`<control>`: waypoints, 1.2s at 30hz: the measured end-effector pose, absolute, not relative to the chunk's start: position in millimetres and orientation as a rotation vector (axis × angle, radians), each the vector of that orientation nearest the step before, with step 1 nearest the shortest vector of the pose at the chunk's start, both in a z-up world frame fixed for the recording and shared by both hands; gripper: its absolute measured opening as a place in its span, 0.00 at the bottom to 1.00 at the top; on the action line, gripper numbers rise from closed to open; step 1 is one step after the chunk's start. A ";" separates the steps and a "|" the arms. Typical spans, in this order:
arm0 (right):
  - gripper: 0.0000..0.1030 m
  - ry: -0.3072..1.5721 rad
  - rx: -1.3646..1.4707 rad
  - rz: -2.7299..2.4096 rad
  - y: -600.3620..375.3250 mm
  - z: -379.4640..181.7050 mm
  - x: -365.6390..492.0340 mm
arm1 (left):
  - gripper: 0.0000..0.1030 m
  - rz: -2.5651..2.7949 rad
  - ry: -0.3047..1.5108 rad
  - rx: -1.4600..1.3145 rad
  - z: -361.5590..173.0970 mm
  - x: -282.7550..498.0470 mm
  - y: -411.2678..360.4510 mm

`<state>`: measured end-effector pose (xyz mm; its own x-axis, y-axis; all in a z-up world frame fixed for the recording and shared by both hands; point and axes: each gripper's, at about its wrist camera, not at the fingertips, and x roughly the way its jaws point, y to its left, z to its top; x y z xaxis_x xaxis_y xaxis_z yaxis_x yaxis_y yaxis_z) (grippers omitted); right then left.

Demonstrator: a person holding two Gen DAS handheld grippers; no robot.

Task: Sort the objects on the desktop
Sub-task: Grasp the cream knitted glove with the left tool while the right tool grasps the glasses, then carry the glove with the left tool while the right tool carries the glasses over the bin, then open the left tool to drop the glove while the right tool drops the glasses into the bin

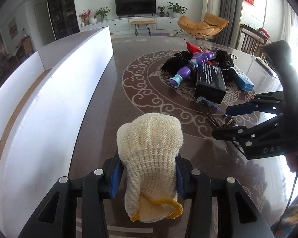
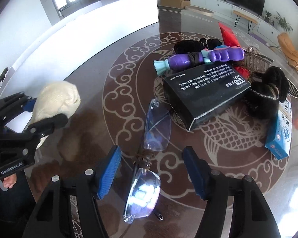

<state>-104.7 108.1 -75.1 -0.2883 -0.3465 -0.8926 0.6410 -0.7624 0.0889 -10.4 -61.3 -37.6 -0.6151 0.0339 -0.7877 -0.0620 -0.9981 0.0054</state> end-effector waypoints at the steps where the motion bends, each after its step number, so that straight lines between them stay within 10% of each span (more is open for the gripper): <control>1: 0.44 0.407 1.343 -2.083 103.6 -74.8 -103.7 | 0.43 2.786 0.038 -1.343 -32.3 -4.2 -63.8; 2: 0.25 0.451 1.343 -2.084 99.4 -73.3 -101.1 | 0.43 2.795 0.024 -1.331 -26.6 1.7 -66.5; 4: 0.19 0.484 1.348 -2.066 95.5 -68.9 -96.6 | 0.43 2.813 -0.018 -1.298 -12.9 12.1 -72.9; 21: 0.18 0.323 1.008 -2.008 -78.7 100.8 -89.3 | 0.43 3.054 -0.482 -1.306 78.7 20.3 -296.9; 29: 0.19 0.378 1.120 -1.896 -220.5 31.4 -92.0 | 0.50 2.982 -0.537 -1.627 22.7 0.6 -345.2; 32: 0.30 0.361 1.254 -1.872 -234.7 -3.8 -103.5 | 0.75 2.981 -0.544 -1.699 12.2 -0.3 -346.6; 36: 0.66 0.321 1.198 -1.950 -224.3 -1.7 -105.9 | 0.79 3.079 -0.481 -1.598 21.3 10.5 -335.1</control>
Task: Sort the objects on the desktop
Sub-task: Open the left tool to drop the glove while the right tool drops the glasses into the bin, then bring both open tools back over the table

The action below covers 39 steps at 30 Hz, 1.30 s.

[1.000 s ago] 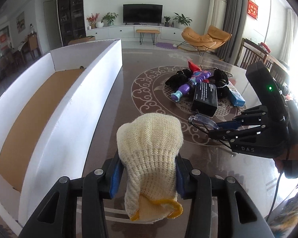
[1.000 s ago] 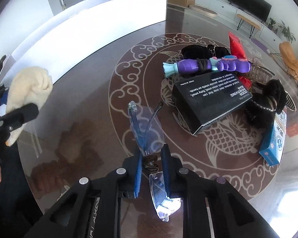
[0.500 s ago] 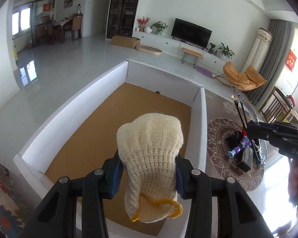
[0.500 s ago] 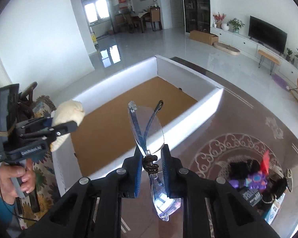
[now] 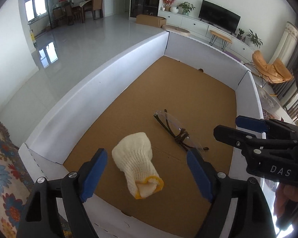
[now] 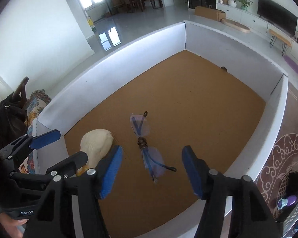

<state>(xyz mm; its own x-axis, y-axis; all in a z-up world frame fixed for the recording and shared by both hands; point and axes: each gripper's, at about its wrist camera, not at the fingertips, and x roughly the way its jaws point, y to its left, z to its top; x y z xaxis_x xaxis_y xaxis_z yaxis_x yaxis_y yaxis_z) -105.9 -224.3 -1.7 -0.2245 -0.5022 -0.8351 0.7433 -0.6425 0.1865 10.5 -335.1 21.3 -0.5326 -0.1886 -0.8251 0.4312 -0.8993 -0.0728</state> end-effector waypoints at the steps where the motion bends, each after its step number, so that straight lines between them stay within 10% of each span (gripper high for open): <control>1: 0.66 0.297 1.157 -1.967 -216.2 6.1 -103.1 | 0.79 -2.461 0.364 1.233 26.4 15.5 -328.1; 8: 0.97 0.226 0.832 -2.218 -87.3 52.8 -66.0 | 0.85 -2.804 0.307 1.012 80.0 45.0 -219.0; 10: 0.98 0.272 0.780 -2.317 -40.0 50.8 -52.7 | 0.99 -2.923 0.290 0.980 85.4 55.8 -176.1; 20: 0.98 0.356 1.135 -2.660 157.4 -46.9 -25.2 | 1.00 -2.967 0.110 1.454 -25.6 28.6 -20.8; 39: 1.00 0.151 1.358 -2.647 206.5 -89.1 -39.7 | 1.00 -2.830 -0.054 1.485 -76.0 -61.9 4.4</control>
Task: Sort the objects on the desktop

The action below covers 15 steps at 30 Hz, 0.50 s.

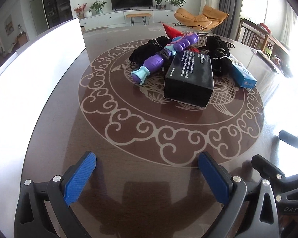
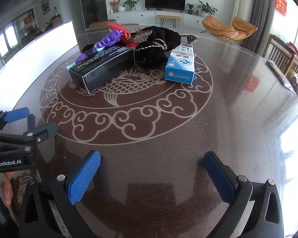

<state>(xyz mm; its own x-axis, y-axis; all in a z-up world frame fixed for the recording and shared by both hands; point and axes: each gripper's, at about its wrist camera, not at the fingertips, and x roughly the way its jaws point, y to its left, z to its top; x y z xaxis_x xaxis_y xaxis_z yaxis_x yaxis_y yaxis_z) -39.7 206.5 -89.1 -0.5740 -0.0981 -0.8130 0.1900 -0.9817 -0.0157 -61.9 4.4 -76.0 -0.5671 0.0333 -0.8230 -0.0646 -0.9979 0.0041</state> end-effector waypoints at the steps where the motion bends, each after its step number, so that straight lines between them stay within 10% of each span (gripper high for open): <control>1: 1.00 0.151 1.358 -2.647 206.2 -89.0 -39.3 | 1.00 2.743 0.044 -1.430 -76.2 -65.6 3.4; 15: 1.00 0.151 1.357 -2.647 206.1 -89.0 -39.5 | 1.00 2.758 0.038 -1.412 -75.8 -67.1 1.0</control>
